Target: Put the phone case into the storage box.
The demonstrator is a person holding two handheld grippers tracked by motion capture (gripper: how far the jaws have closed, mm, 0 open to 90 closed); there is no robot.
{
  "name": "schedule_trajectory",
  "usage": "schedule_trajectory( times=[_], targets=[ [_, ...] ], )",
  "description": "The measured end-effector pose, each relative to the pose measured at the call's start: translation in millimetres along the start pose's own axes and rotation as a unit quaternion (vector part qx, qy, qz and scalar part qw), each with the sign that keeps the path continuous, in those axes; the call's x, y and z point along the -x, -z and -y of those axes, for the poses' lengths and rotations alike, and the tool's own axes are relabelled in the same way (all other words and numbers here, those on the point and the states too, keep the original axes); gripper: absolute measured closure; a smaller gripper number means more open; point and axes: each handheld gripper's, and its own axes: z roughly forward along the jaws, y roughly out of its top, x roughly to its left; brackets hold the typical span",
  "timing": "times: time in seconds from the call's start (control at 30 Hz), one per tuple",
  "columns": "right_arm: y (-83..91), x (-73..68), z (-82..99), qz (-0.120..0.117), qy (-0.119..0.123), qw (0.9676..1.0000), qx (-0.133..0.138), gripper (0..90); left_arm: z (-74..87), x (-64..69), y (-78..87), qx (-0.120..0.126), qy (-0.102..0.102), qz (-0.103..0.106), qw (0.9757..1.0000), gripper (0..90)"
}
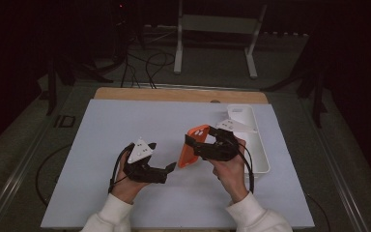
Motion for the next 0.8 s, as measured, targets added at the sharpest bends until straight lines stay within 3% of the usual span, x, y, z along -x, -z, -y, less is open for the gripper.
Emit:
schedule_trajectory(
  times=[0.8],
  targets=[
    [5.4,7.6,-7.6,0.015,0.008,0.9998,0.009,16.4,16.2,-30.4,32.0,0.002,0.018,-0.038,0.9991,4.0]
  ],
)
